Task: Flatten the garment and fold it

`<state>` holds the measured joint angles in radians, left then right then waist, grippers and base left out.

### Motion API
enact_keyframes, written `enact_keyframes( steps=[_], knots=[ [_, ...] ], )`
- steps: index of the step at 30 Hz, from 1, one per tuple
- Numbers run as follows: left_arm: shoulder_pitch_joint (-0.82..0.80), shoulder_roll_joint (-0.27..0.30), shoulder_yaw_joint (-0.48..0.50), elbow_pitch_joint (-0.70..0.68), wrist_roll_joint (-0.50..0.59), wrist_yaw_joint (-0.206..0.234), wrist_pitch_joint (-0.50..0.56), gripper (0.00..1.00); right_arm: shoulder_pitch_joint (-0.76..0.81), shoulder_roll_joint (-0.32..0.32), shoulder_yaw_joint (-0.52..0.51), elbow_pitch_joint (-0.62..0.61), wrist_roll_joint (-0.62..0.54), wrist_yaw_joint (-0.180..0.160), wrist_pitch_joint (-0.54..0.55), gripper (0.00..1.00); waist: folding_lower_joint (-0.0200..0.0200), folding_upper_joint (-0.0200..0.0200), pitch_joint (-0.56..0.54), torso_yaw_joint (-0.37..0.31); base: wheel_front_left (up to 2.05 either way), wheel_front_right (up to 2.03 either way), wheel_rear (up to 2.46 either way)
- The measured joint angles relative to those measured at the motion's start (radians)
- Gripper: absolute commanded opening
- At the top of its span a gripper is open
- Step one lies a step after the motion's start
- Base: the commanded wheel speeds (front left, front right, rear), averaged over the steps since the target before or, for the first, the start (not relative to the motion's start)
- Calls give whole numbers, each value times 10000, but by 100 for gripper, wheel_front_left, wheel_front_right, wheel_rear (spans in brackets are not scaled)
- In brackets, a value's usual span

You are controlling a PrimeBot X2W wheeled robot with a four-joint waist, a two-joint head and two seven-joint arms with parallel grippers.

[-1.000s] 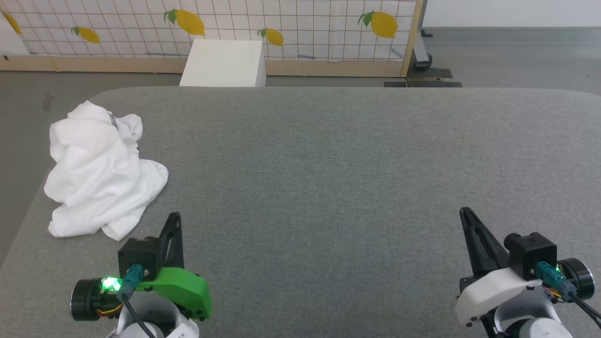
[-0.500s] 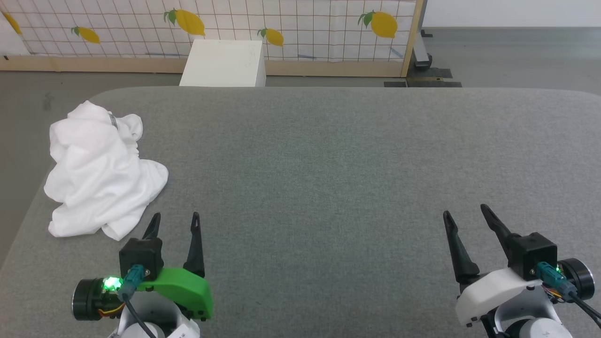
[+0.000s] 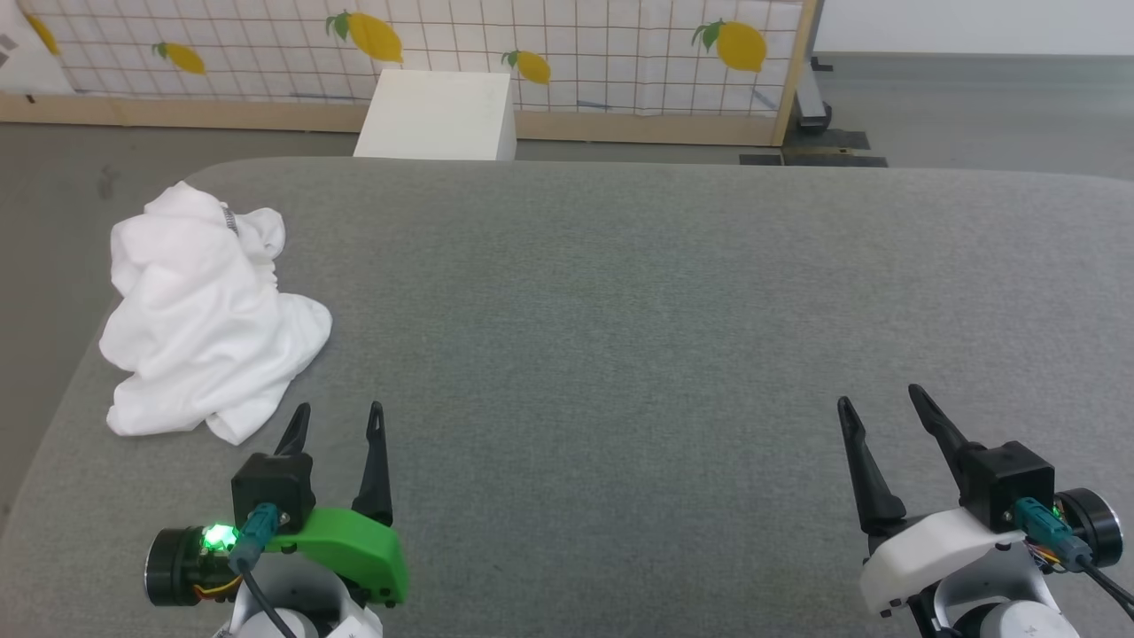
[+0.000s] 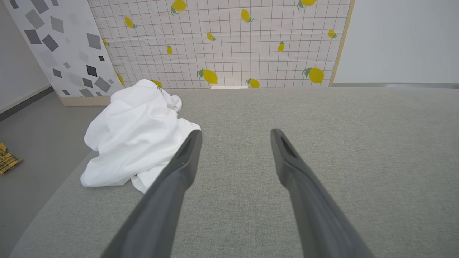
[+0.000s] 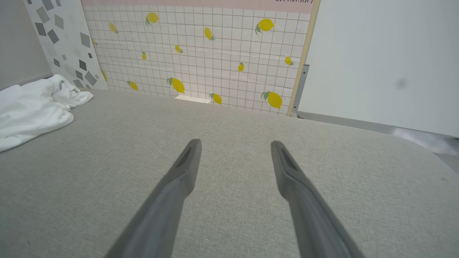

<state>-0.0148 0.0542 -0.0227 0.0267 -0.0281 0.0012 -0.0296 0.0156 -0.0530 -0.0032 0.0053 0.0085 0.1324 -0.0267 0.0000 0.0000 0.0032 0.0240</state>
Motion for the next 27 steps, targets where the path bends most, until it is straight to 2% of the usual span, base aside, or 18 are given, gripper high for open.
enact_keyframes(
  steps=[11,27],
  knots=[
    [-73,2,-46,142,-107,98,-211,100,-24,0,-15,50,12,0,-153,100,0,0,42,683,0,0,0],
    [-86,6,-127,230,-261,399,-566,100,-159,4,38,86,4,0,-280,100,0,0,129,2169,-22,-22,-22]
  ],
)
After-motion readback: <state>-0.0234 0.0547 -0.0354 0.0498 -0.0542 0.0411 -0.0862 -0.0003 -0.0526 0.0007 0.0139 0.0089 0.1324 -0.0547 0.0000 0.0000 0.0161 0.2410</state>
